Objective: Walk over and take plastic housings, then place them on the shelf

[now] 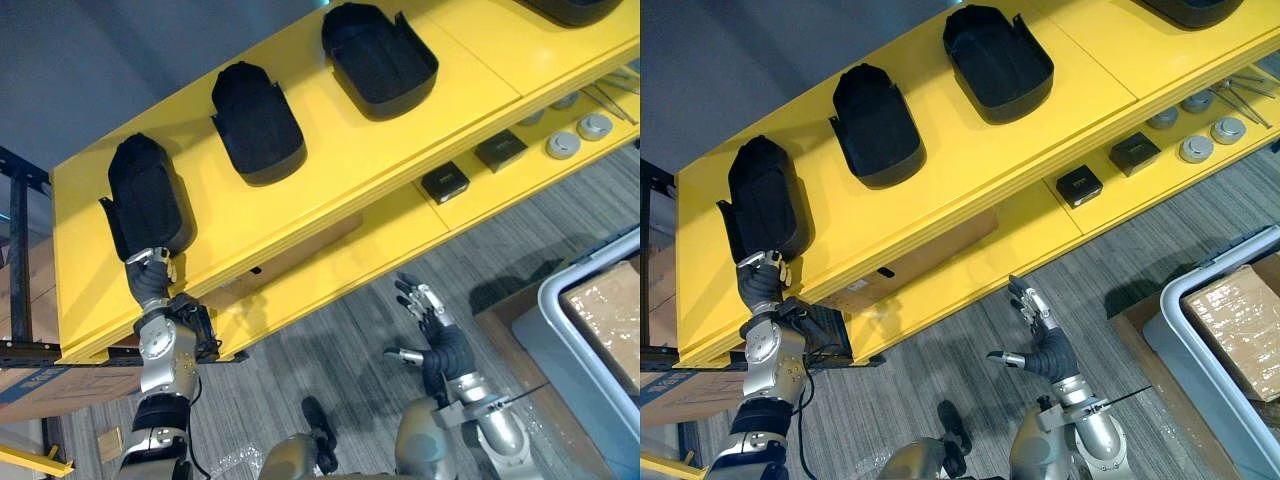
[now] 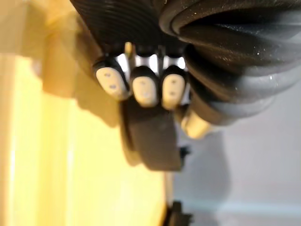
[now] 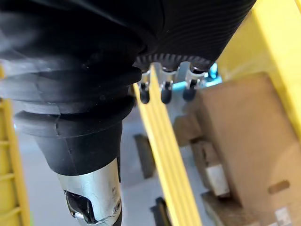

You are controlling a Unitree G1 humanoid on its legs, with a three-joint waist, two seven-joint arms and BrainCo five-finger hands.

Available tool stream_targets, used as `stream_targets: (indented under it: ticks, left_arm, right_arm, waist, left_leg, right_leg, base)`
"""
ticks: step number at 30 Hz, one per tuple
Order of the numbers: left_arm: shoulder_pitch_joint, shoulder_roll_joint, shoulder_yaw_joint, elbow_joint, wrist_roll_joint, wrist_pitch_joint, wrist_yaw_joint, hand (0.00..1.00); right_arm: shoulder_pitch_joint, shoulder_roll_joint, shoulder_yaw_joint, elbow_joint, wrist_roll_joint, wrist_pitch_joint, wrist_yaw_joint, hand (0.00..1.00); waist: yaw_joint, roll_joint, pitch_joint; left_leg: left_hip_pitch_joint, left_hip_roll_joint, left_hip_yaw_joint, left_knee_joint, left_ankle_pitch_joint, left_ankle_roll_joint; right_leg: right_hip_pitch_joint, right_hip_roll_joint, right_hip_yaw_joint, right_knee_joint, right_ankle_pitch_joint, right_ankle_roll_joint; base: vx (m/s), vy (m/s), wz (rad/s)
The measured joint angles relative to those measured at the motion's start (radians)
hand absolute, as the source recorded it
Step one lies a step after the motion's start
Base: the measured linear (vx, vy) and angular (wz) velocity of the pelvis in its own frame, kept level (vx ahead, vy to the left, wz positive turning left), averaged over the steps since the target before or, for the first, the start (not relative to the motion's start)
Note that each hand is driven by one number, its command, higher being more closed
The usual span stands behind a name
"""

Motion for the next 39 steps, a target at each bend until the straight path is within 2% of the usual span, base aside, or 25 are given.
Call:
stream_targets:
  ticks: [6,10,17,22,23,27,29,31,32,33,35,36,37,39]
  left_arm:
    - [-0.067,0.066,-0.011,0.072,-0.004,-0.006,0.003,1.0]
    - [-0.093,0.075,-0.01,0.086,-0.041,-0.005,0.021,1.0]
    - [-0.113,0.075,0.002,0.086,-0.04,0.003,0.079,1.0]
    - [-0.113,0.072,0.04,0.086,-0.065,0.005,0.091,1.0]
    - [-0.113,0.072,0.041,0.086,-0.072,0.005,0.091,0.0]
    - [-0.113,0.072,0.058,0.086,-0.081,-0.002,0.09,0.0]
    - [-0.112,0.073,0.066,0.085,-0.079,-0.032,0.085,0.0]
    - [-0.058,0.069,0.065,0.041,-0.056,-0.099,0.08,0.0]
    - [-0.032,0.064,0.065,0.012,-0.047,-0.113,0.083,0.0]
    - [0.038,0.039,0.065,-0.073,-0.01,-0.149,0.098,0.0]
    - [0.189,-0.038,0.057,-0.257,0.08,-0.195,0.183,0.0]
    - [0.316,-0.114,0.039,-0.386,0.142,-0.219,0.254,1.0]
    - [0.384,-0.153,0.027,-0.437,0.173,-0.224,0.295,1.0]
    - [0.607,-0.273,0.022,-0.518,0.267,-0.214,0.441,1.0]
  right_arm:
    - [-0.022,-0.02,0.024,0.0,0.003,0.0,-0.001,0.0]
    - [-0.026,-0.023,0.034,-0.023,0.007,0.004,-0.001,0.0]
    - [-0.019,-0.023,0.046,-0.08,0.006,0.004,0.003,0.0]
    - [-0.002,-0.023,0.07,-0.092,0.006,0.004,0.003,0.0]
    - [0.001,-0.023,0.073,-0.096,0.006,0.003,0.003,0.0]
    - [0.003,-0.022,0.079,-0.112,0.005,-0.005,0.004,0.0]
    - [0.006,-0.019,0.078,-0.112,0.004,-0.012,0.004,0.0]
    - [0.023,-0.003,0.07,-0.109,0.003,-0.041,0.005,0.0]
    - [0.032,0.003,0.065,-0.108,0.003,-0.047,0.005,0.0]
    - [0.055,0.015,0.053,-0.102,-0.001,-0.063,0.005,0.0]
    - [0.09,0.033,0.04,-0.099,-0.002,-0.081,0.005,0.0]
    - [0.112,0.045,0.039,-0.093,-0.006,-0.097,0.0,0.0]
    - [0.122,0.051,0.039,-0.084,-0.01,-0.107,-0.003,0.0]
    - [0.132,0.078,0.037,-0.017,-0.019,-0.123,-0.009,0.0]
  waist:
    - [0.001,-0.029,0.019]
    - [-0.001,-0.029,0.02]
    - [-0.006,-0.028,0.021]
    - [-0.006,-0.029,0.021]
    - [-0.006,-0.029,0.021]
    - [-0.005,-0.029,0.021]
    - [-0.006,-0.029,0.021]
    - [-0.006,-0.029,0.021]
    - [-0.006,-0.03,0.022]
    - [-0.006,-0.031,0.022]
    - [0.005,-0.034,0.018]
    - [0.019,-0.039,0.013]
    - [0.032,-0.041,0.006]
    - [0.087,-0.054,-0.029]
  left_leg:
    - [-0.002,-0.001,0.02,0.001,-0.001,-0.001]
    - [-0.007,-0.004,0.03,0.001,0.0,-0.003]
    - [-0.012,-0.004,0.055,0.0,0.001,-0.004]
    - [-0.017,-0.003,0.061,0.001,0.001,-0.004]
    - [-0.016,-0.003,0.061,0.001,0.001,-0.004]
    - [-0.015,0.003,0.06,0.001,0.002,-0.004]
    - [-0.014,0.006,0.055,0.001,0.002,-0.005]
    - [-0.005,0.01,0.047,0.001,0.002,-0.005]
    - [0.002,0.012,0.043,0.0,0.002,-0.005]
    - [0.011,0.015,0.026,0.001,0.002,-0.005]
    - [0.019,0.018,0.0,0.007,-0.003,0.0]
    - [0.02,0.021,-0.019,0.02,-0.013,0.003]
    - [0.019,0.022,-0.028,0.024,-0.017,0.003]
    - [0.019,0.029,-0.077,0.05,-0.039,-0.002]
  right_leg:
    - [-0.036,0.0,0.024,0.042,-0.023,-0.003]
    - [-0.055,0.0,0.035,0.069,-0.019,0.004]
    - [-0.086,0.002,0.057,0.092,-0.027,0.003]
    - [-0.106,0.004,0.062,0.119,-0.04,0.002]
    - [-0.106,0.004,0.062,0.122,-0.043,0.002]
    - [-0.106,0.009,0.062,0.126,-0.045,0.001]
    - [-0.101,0.012,0.058,0.125,-0.045,0.001]
    - [-0.079,0.015,0.047,0.114,-0.045,0.0]
    - [-0.065,0.016,0.041,0.108,-0.045,0.0]
    - [-0.036,0.015,0.021,0.091,-0.045,0.0]
    - [0.008,0.014,-0.009,0.065,-0.045,0.0]
    - [0.038,0.012,-0.034,0.046,-0.045,0.001]
    - [0.051,0.012,-0.045,0.037,-0.045,0.001]
    - [0.121,0.009,-0.109,0.002,-0.048,0.002]
  base:
    - [-0.02,-0.006,-0.05]
    - [0.01,0.0,-0.06]
    - [0.01,-0.01,-0.06]
    - [0.0,-0.006,0.0]
    - [0.02,-0.032,0.02]
    - [0.01,-0.008,0.0]
    - [0.01,-0.012,0.03]
    - [0.03,-0.022,0.07]
    - [0.04,-0.023,0.17]
    - [0.04,-0.022,0.25]
    - [0.05,-0.021,0.36]
    - [0.04,-0.012,0.36]
    - [0.08,-0.012,0.47]
    - [0.07,-0.006,0.59]
